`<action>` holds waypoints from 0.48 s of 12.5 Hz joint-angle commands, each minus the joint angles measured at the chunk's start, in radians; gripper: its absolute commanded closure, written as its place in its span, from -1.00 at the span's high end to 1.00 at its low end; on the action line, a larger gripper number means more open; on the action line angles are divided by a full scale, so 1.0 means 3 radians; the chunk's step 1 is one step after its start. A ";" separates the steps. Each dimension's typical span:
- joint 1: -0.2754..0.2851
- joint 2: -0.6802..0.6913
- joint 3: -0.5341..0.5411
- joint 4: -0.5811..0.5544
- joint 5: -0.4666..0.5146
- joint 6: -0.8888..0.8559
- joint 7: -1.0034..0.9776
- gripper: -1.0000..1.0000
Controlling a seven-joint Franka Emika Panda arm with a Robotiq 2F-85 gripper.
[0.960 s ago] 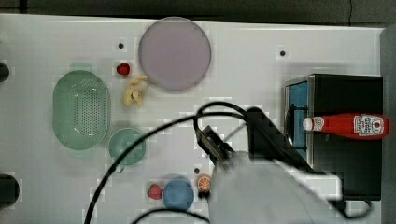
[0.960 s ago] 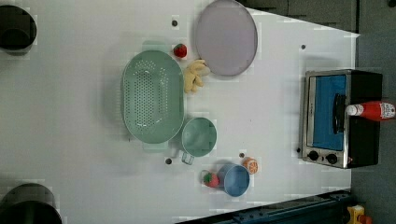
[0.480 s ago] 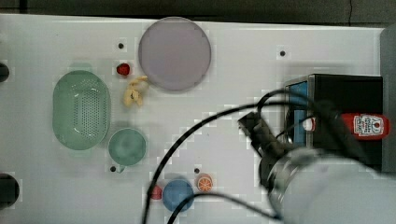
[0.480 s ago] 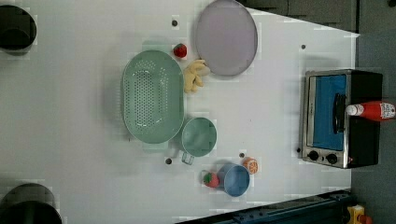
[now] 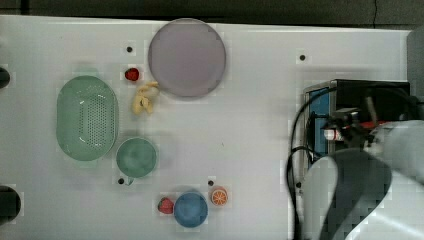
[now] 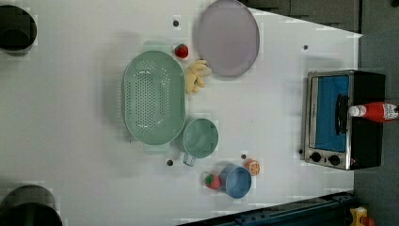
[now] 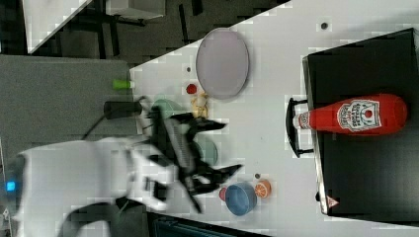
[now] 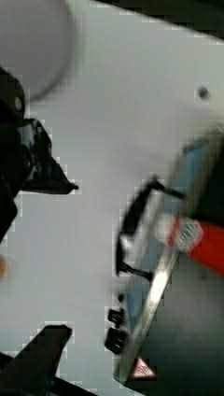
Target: Pick Ketchup from oven and place it on table.
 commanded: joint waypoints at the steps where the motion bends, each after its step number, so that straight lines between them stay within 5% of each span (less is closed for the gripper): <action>1: -0.0023 0.0112 -0.0219 0.0119 0.0061 0.0335 0.0110 1.00; 6: -0.0046 0.0722 -0.0543 0.0433 0.0090 0.0451 0.0110 1.00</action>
